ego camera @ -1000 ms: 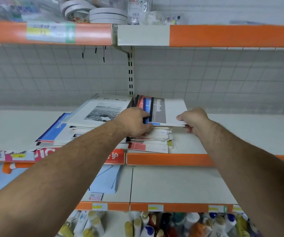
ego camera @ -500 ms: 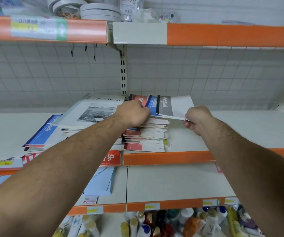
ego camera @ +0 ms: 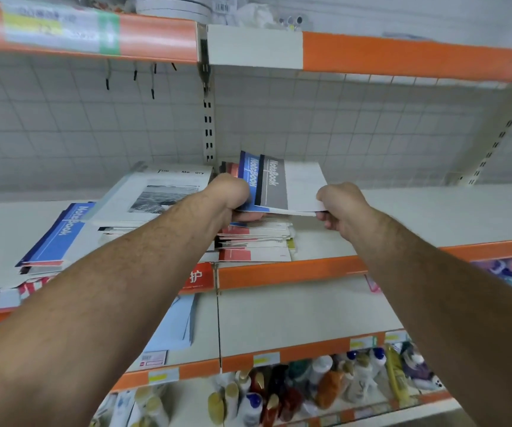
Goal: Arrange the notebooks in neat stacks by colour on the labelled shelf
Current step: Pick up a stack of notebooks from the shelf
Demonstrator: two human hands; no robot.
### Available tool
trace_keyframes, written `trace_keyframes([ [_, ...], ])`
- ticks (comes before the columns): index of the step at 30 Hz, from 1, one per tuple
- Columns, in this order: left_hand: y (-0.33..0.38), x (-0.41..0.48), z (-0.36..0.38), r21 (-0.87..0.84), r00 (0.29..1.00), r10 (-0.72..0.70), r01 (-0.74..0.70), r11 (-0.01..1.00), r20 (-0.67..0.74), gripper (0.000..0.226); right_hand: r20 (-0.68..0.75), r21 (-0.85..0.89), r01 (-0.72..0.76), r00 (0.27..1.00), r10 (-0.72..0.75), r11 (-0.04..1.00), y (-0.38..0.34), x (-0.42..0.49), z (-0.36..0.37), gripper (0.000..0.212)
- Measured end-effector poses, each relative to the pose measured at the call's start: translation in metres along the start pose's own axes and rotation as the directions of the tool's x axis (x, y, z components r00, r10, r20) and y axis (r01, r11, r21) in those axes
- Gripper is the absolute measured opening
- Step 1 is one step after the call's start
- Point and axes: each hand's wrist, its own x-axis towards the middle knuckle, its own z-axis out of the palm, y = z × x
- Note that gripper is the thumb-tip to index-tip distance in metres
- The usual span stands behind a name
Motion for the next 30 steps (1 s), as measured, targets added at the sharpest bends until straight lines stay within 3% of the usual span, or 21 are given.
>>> trace_keyframes([
  [8, -0.016, -0.029, -0.037, -0.062, 0.996, 0.042, -0.047, 0.997, -0.083, 0.022, 0.049, 0.051, 0.033, 0.998, -0.036, 0.998, -0.008, -0.029, 0.01, 0.012],
  [14, -0.04, -0.086, -0.08, -0.136, 0.966, 0.019, -0.056, 0.989, -0.259, 0.02, 0.246, 0.055, 0.079, 0.965, -0.09, 0.995, -0.018, -0.077, 0.032, 0.015],
  [21, -0.084, -0.174, -0.13, -0.174, 0.87, -0.047, -0.045, 0.984, -0.491, 0.017, 0.44, 0.098, 0.077, 0.891, -0.113, 0.992, -0.007, -0.142, 0.07, 0.019],
  [30, -0.133, -0.271, -0.216, -0.231, 0.717, -0.119, -0.06, 0.971, -0.686, 0.022, 0.671, 0.06, 0.112, 0.731, -0.123, 0.992, -0.002, -0.234, 0.153, 0.018],
])
